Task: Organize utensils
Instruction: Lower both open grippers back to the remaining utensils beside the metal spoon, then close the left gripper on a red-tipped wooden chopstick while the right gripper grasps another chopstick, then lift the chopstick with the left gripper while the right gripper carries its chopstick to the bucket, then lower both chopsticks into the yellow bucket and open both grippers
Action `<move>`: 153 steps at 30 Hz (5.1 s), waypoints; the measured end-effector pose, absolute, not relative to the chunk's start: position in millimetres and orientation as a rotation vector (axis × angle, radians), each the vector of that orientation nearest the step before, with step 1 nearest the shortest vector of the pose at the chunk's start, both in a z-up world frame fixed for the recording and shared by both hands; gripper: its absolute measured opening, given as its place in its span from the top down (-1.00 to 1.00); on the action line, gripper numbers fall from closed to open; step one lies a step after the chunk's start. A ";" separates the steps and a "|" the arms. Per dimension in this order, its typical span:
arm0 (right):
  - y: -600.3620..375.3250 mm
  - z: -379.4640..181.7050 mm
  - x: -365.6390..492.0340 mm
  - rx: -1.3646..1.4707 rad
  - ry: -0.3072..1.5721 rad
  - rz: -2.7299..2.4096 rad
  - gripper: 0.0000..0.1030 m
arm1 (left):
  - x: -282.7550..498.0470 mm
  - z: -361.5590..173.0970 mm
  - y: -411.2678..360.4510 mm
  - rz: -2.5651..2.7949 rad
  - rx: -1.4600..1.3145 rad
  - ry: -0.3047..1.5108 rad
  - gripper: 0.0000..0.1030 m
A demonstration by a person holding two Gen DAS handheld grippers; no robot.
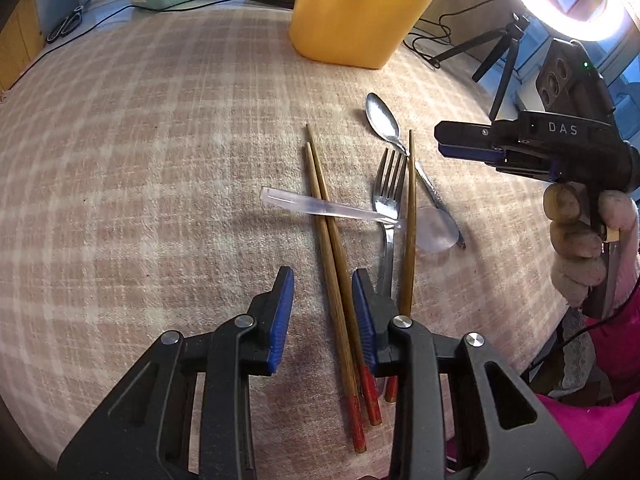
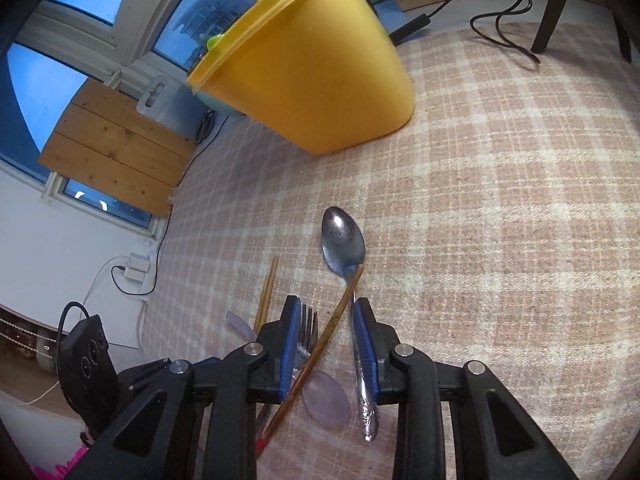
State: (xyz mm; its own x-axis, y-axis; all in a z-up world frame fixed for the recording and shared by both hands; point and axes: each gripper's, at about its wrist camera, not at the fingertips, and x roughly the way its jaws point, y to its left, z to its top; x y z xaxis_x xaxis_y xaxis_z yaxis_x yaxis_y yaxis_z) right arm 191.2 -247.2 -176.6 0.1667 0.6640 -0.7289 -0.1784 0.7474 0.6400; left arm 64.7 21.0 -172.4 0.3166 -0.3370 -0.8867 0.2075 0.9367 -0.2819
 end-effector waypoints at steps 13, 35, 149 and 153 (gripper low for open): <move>-233.9 -180.4 193.0 0.467 1.282 0.650 0.48 | 64.7 -179.8 4.6 -0.299 0.021 1.218 0.57; -225.5 -193.4 197.5 0.502 1.350 0.662 0.76 | 87.7 -191.9 -17.9 -0.284 0.090 1.234 0.80; -218.4 94.5 255.8 0.020 0.474 0.376 0.95 | 244.7 43.5 21.5 -0.310 -0.215 0.498 0.92; -214.1 81.9 271.9 -0.003 0.497 0.352 0.95 | 252.3 37.5 17.2 -0.298 -0.213 0.493 0.92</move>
